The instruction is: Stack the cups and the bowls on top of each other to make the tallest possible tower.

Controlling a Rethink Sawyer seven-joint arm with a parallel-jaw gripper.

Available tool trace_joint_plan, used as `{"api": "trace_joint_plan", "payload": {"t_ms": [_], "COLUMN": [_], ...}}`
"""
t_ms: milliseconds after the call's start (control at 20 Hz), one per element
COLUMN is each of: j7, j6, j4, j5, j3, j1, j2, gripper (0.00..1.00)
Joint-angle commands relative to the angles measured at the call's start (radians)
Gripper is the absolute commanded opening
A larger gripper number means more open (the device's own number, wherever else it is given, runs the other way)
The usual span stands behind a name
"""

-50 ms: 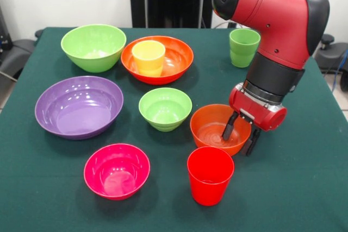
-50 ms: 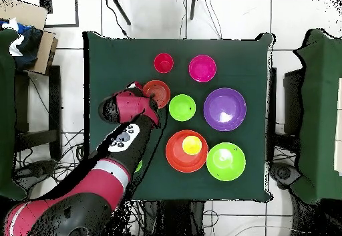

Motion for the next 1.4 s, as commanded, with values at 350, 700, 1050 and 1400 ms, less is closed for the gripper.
{"api": "trace_joint_plan", "payload": {"t_ms": [350, 700, 1050, 1400], "j7": [-0.012, 0.011, 0.002, -0.039], "j6": [0.081, 0.139, 0.161, 0.251], "j4": [0.011, 0.03, 0.053, 0.128], "j5": [-0.062, -0.046, -0.053, -0.071], "j3": [0.122, 0.106, 0.108, 0.117], "j1": [-0.021, 0.0, -0.003, -0.01], "j2": [0.019, -0.008, -0.038, -0.155], "gripper": [0.0, 0.0, 0.0, 0.0]}}
